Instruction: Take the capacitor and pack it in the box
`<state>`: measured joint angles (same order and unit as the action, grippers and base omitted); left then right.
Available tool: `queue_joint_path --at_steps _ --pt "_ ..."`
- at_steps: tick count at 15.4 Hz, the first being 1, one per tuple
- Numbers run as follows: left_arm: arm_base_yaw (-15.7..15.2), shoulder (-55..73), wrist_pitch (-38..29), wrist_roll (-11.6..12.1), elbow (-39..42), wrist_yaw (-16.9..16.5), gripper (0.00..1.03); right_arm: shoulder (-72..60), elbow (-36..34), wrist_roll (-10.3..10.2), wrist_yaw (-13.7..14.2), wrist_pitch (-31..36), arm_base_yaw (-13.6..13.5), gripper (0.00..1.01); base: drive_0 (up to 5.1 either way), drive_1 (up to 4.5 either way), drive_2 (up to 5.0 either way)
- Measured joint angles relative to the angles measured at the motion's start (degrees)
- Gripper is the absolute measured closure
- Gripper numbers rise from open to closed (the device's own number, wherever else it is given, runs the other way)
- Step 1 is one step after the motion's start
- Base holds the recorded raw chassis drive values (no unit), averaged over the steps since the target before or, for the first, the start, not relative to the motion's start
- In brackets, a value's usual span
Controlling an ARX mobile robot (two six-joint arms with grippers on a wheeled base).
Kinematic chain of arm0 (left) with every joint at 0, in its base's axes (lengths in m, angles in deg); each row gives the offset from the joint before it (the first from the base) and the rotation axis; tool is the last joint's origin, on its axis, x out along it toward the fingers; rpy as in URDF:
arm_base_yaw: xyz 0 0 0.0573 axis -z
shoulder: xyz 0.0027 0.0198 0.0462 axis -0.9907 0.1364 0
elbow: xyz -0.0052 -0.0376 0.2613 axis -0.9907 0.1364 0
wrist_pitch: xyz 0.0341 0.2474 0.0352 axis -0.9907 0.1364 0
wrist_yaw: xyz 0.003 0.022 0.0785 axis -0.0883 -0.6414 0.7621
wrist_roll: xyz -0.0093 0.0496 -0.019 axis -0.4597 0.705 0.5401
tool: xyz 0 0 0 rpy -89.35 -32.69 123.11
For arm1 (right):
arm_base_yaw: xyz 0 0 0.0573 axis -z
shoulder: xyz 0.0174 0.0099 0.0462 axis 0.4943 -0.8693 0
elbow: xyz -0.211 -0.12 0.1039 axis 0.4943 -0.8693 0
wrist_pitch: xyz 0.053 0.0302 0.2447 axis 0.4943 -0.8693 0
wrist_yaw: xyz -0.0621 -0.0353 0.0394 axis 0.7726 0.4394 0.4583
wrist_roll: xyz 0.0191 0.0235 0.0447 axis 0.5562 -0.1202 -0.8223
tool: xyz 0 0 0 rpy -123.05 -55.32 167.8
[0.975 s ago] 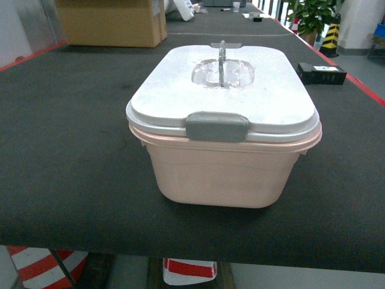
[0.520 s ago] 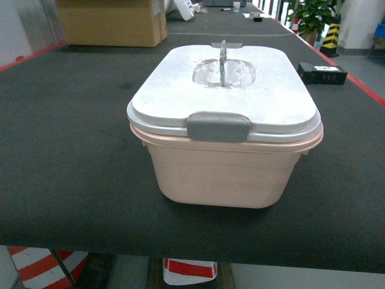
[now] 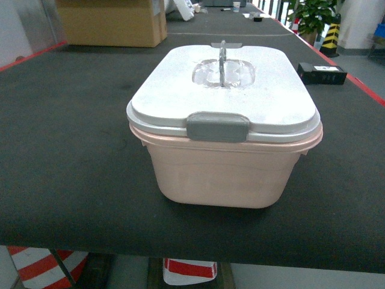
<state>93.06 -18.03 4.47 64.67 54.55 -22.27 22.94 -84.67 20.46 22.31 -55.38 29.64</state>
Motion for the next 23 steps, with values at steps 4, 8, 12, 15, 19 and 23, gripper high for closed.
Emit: queue_joint_path --at_steps 4,8,12,15,19,23 --pt "-4.0 -9.2 -0.1 -0.2 9.2 -3.9 1.01 0.0 0.0 0.0 0.0 0.0 0.0 0.03 0.0 0.0 0.0" --pt "-8.4 -18.6 3.8 -0.2 14.7 -9.6 1.01 0.0 0.0 0.0 0.0 0.0 0.0 0.03 0.0 0.0 0.0" --pt "-10.8 -27.1 9.1 -0.3 18.1 -11.2 1.01 0.0 0.0 0.0 0.0 0.0 0.0 0.03 0.0 0.0 0.0" --pt "-10.8 -31.4 10.1 -0.3 20.7 -11.2 1.01 0.0 0.0 0.0 0.0 0.0 0.0 0.03 0.0 0.0 0.0" --pt "-10.8 -39.6 17.5 -0.3 20.7 -11.2 1.01 0.0 0.0 0.0 0.0 0.0 0.0 0.03 0.0 0.0 0.0" --pt "-10.8 -46.1 23.9 -0.3 20.7 -11.2 1.01 0.0 0.0 0.0 0.0 0.0 0.0 0.03 0.0 0.0 0.0"
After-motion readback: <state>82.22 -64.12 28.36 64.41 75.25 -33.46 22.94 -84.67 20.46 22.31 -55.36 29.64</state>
